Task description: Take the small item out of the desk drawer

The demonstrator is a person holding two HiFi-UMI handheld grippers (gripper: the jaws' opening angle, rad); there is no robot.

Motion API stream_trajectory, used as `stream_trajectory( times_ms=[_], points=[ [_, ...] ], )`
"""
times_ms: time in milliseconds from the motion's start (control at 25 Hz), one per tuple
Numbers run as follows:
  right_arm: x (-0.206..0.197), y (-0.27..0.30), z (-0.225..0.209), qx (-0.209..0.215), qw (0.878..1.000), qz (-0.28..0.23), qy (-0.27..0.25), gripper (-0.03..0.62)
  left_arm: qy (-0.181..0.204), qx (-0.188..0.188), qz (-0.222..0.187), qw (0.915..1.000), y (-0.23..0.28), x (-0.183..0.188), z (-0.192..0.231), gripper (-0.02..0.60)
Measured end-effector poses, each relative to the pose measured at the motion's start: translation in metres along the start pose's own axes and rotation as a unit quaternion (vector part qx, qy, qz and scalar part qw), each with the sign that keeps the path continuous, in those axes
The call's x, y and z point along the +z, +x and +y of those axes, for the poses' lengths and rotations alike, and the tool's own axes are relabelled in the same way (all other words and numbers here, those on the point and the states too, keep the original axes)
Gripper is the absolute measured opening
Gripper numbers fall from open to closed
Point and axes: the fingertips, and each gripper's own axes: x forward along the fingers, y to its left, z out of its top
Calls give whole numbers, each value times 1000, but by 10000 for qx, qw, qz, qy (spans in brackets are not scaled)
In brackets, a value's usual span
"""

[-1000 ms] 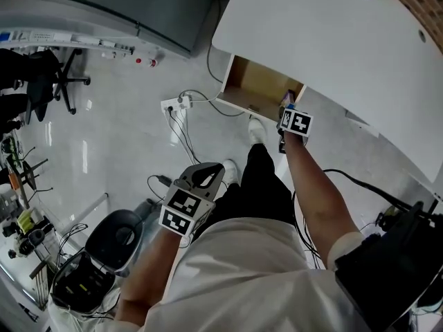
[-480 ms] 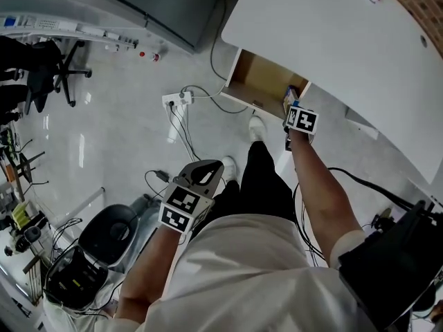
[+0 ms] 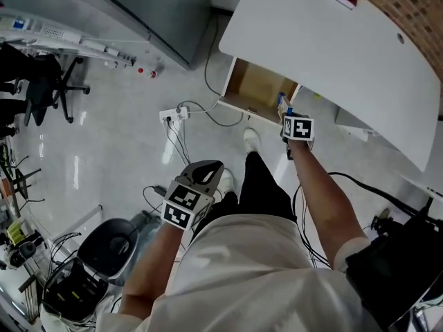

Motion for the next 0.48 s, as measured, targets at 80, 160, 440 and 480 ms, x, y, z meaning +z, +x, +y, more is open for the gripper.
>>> stream_trajectory(
  times_ms=[80, 160, 440, 480],
  points=[
    [-4, -20, 6, 27, 10000, -50, -34, 110, 17, 24, -91, 10000, -13, -3, 2, 28],
    [-9, -40, 14, 88, 9999, -105, -53, 110, 25, 60, -189, 9998, -26, -5, 4, 28],
    [-30, -105, 37, 112, 9986, -203, -482, 110, 99, 72, -511, 9986, -66, -22, 7, 28],
    [-33, -116, 41, 99, 9982, -242, -546, 110, 93, 67, -521, 9986, -72, -27, 6, 28]
  ],
)
